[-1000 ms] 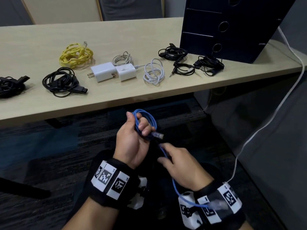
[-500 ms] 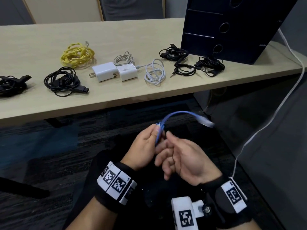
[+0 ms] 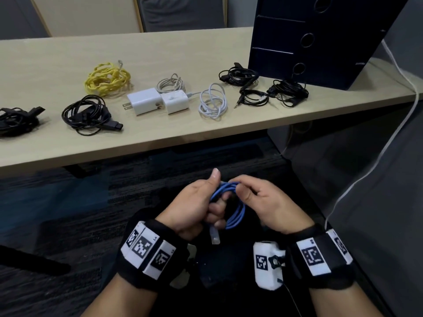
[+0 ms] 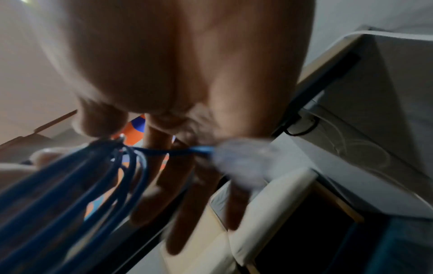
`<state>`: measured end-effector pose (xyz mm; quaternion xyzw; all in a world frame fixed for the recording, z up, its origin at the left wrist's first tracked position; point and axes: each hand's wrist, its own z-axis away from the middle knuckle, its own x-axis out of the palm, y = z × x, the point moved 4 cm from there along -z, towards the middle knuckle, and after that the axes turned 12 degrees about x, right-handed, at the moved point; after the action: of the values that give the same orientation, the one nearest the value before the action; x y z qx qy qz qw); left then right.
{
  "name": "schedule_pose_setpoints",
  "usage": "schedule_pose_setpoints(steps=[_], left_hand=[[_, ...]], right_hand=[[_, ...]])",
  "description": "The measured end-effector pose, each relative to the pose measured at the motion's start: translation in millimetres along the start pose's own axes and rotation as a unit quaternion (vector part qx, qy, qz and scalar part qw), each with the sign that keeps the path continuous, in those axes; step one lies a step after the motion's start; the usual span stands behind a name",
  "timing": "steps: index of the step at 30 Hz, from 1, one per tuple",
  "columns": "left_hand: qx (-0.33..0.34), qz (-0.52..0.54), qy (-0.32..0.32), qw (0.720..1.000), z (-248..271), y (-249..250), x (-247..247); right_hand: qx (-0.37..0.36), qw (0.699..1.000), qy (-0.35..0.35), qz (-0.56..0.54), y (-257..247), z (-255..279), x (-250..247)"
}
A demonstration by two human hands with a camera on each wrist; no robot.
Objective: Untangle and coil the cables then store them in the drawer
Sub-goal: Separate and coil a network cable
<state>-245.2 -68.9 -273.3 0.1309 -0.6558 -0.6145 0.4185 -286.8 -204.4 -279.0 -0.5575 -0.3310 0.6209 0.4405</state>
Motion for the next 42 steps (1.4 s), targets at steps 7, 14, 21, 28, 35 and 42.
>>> schedule_pose_setpoints(steps=[7, 14, 21, 28, 35, 42], left_hand=[[0.008, 0.047, 0.049, 0.998, -8, -4, -6], [0.144, -0.011, 0.106, 0.984, -9, -9, -2], [0.142, -0.051, 0.21, 0.966, -9, -3, -15], [0.124, 0.016, 0.236, 0.964, -7, 3, -28], [0.091, 0.105, 0.228, 0.964, -11, -7, -20], [0.11, 0.117, 0.25, 0.955, -14, -8, -21]], right_hand=[[0.02, 0.995, 0.082, -0.048, 5, 3, 16], [0.01, 0.972, 0.234, 0.004, 4, 6, 10], [0.065, 0.992, 0.058, -0.09, 9, 10, 12], [0.113, 0.993, -0.033, 0.022, 23, 22, -5], [0.159, 0.927, 0.109, -0.32, 24, 13, 4], [0.197, 0.869, 0.006, -0.454, 17, 7, 41]])
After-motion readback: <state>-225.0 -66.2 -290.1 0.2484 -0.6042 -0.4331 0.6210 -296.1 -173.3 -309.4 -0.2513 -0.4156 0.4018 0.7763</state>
